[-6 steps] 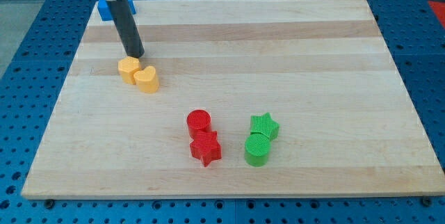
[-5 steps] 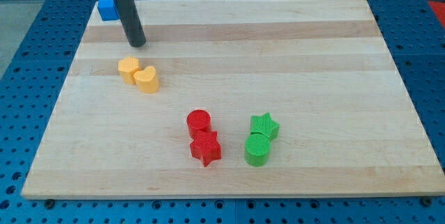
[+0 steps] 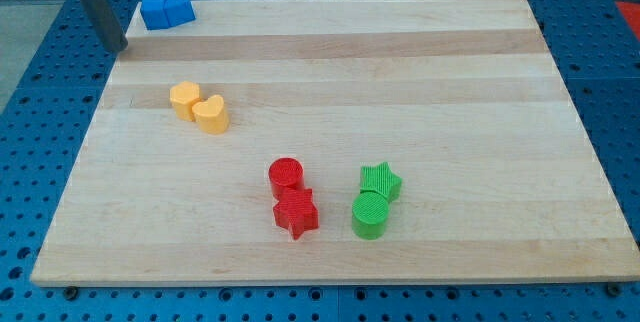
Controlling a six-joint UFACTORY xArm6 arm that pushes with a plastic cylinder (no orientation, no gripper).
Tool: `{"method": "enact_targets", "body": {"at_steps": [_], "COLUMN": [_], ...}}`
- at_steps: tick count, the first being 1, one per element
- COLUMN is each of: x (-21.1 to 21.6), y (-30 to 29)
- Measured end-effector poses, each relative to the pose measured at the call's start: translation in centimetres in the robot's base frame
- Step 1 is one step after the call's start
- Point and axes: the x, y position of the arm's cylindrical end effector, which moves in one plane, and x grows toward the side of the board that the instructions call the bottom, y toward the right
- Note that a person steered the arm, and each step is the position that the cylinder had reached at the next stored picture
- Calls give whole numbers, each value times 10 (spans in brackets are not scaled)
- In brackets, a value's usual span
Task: Slide the yellow hexagon along with yellow heart right and a bit down
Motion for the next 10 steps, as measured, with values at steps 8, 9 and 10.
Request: {"method": "enact_targets", "body": {"at_steps": [8, 9, 10], "x": [92, 90, 90], "y": [70, 108, 145]}}
